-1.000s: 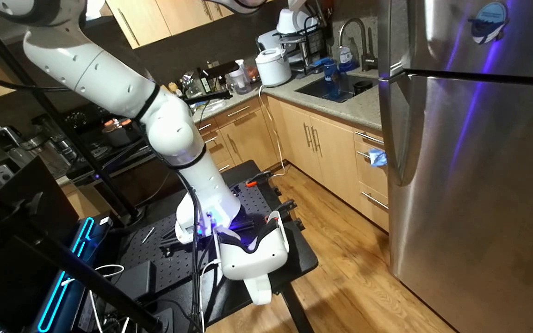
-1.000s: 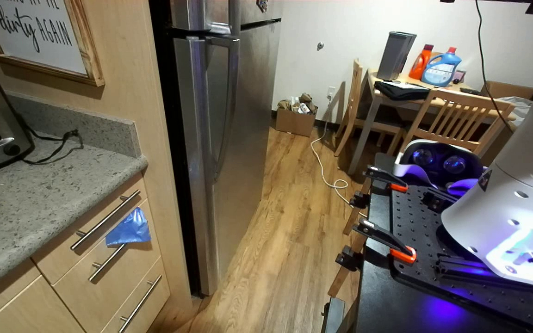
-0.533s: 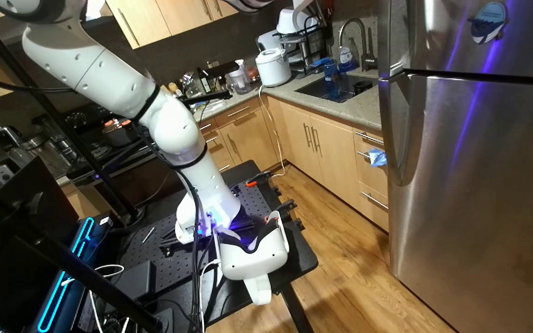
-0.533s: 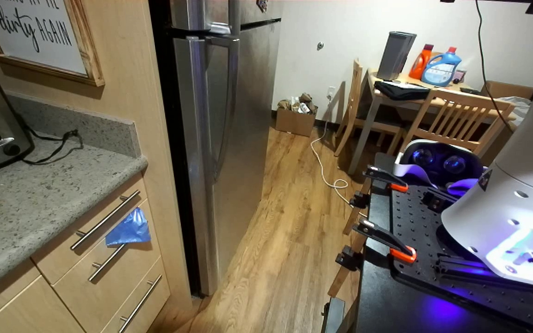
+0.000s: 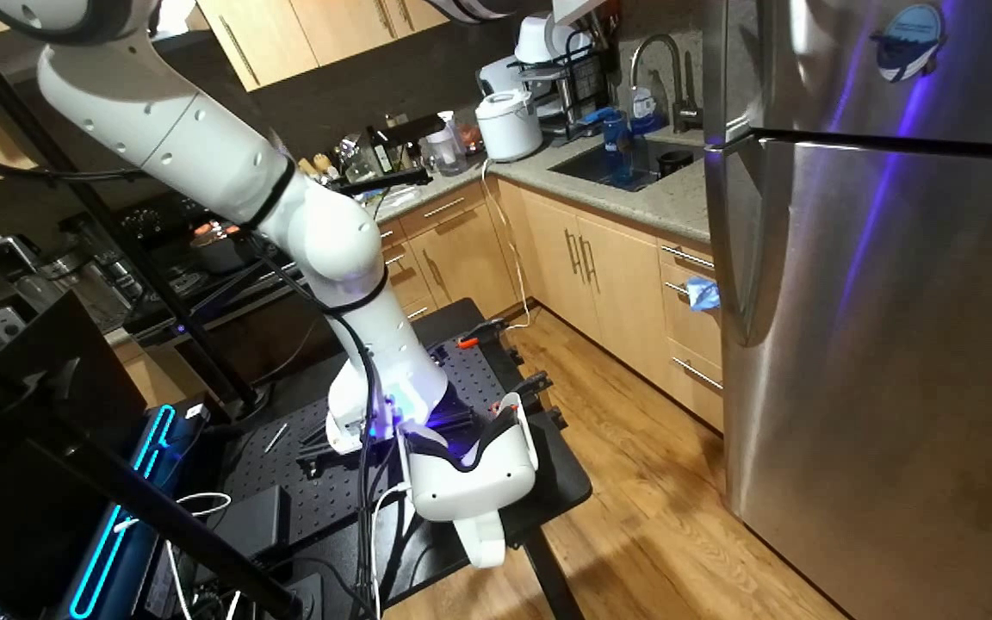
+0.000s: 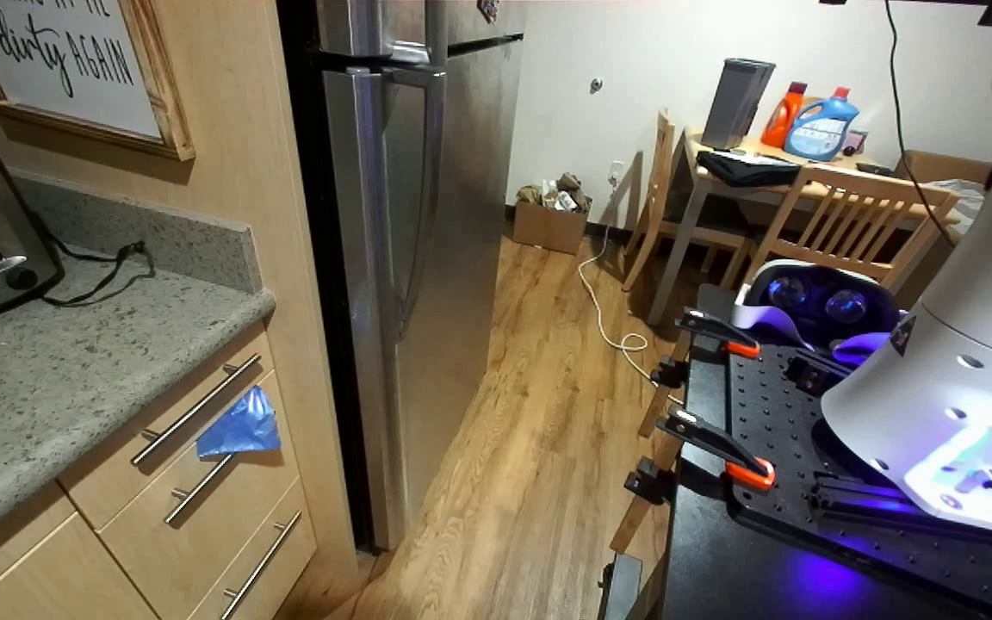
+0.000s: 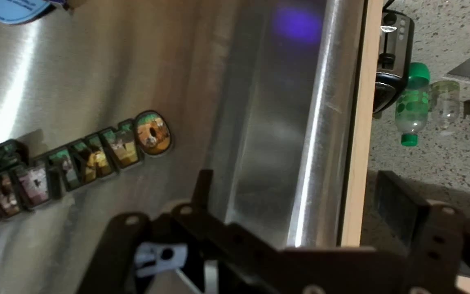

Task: Open the upper fridge door

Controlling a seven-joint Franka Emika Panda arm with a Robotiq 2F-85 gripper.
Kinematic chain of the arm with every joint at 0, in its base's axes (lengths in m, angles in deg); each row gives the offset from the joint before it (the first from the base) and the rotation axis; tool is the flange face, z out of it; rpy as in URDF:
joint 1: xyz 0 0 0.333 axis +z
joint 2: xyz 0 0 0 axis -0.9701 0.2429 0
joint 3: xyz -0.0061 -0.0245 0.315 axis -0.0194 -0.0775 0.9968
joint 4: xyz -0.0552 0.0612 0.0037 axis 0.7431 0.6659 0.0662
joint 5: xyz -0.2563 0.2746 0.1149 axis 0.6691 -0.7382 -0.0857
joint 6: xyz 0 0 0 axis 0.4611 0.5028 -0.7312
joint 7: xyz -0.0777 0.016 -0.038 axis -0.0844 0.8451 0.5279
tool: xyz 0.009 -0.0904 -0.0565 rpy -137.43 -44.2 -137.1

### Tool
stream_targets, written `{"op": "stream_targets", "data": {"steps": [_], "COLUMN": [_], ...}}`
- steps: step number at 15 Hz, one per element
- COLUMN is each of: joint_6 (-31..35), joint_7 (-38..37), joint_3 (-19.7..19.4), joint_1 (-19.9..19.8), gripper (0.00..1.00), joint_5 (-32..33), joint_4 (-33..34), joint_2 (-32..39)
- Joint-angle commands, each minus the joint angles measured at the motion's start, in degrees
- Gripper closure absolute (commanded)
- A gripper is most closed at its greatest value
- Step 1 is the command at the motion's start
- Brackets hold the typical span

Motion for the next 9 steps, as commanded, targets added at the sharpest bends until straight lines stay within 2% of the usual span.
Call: {"op": "stream_targets", "data": {"steps": [1,5,6,7,9], "joint_6": [1.7,1.7,2.0,2.2,2.1], "joint_7": [2.4,1.8,1.9,1.9,1.8], "joint_3": [-4.2,-7.5,-8.1,-8.5,-8.8], "joint_1": [4.0,6.9,7.5,7.8,8.2], "gripper": [0.0,0.0,0.24,0.26,0.42], "joint_5": [-1.0,-0.7,-0.3,-0.1,0.4], "joint_4": [1.5,1.7,1.5,1.4,1.4], "joint_2": [0.4,-0.2,-0.4,-0.5,-0.7]}}
